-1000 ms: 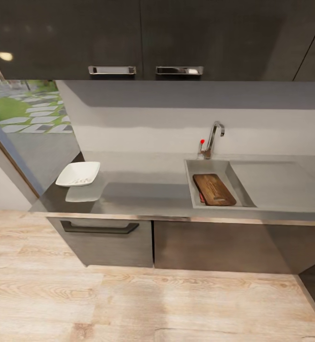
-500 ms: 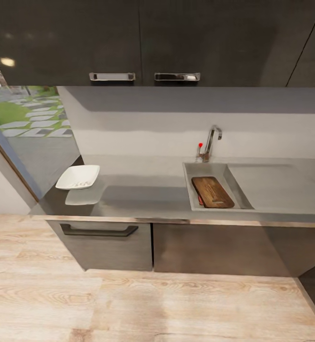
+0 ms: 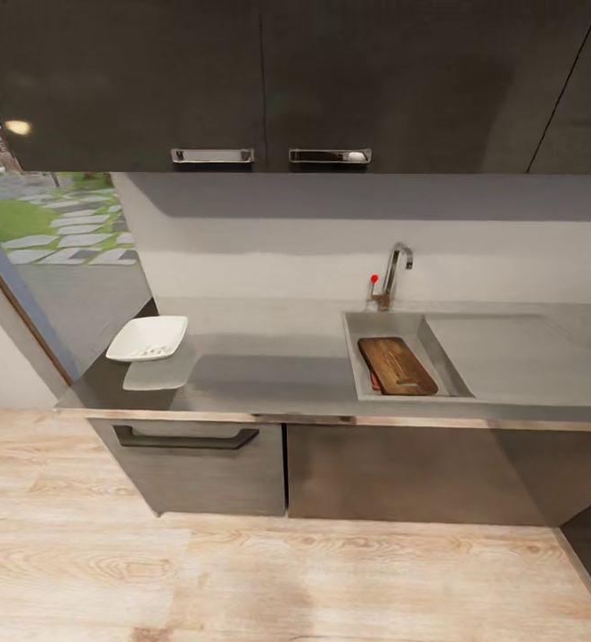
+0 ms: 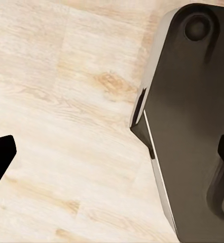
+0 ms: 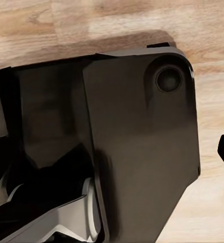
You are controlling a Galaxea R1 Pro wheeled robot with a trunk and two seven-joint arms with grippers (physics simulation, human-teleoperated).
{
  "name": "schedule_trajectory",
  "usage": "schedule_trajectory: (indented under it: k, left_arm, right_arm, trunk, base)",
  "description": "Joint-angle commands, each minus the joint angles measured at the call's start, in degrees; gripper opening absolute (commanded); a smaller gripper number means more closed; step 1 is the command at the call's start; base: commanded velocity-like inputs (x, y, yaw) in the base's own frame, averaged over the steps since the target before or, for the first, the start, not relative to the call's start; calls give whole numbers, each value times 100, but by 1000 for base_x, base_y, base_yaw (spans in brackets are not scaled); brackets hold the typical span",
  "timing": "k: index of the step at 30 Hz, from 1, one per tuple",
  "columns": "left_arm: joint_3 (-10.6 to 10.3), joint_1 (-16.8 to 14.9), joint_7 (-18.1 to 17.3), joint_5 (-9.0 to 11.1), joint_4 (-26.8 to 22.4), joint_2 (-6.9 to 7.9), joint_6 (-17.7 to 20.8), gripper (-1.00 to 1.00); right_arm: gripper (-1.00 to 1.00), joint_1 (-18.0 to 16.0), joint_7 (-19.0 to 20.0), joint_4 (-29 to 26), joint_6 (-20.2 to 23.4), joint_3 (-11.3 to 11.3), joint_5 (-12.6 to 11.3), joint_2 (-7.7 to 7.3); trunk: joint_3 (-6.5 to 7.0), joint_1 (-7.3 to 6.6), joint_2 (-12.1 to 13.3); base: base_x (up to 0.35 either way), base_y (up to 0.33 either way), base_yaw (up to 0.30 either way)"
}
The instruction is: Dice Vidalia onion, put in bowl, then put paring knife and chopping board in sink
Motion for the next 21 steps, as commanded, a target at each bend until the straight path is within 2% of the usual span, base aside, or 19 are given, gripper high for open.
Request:
schedule_trajectory:
  k: [1, 10, 21]
  left_arm:
    - [-10, 3, 15, 11, -12, 0, -4, 100]
    - [-10, 3, 30, 17, -11, 0, -3, 100]
    - [-10, 3, 27, 17, -7, 0, -3, 100]
  right_arm:
    - [100, -3, -21, 4, -17, 50, -63, -4]
    - [100, -3, -58, 4, -19, 33, -163, -108]
    - [100, -3, -91, 4, -26, 49, -156, -119]
  trunk:
    - [1, 3, -9]
    - [84, 3, -9]
    - [149, 3, -9]
  base:
    - [0, 0, -59]
    - [0, 0, -64]
    - [0, 0, -52]
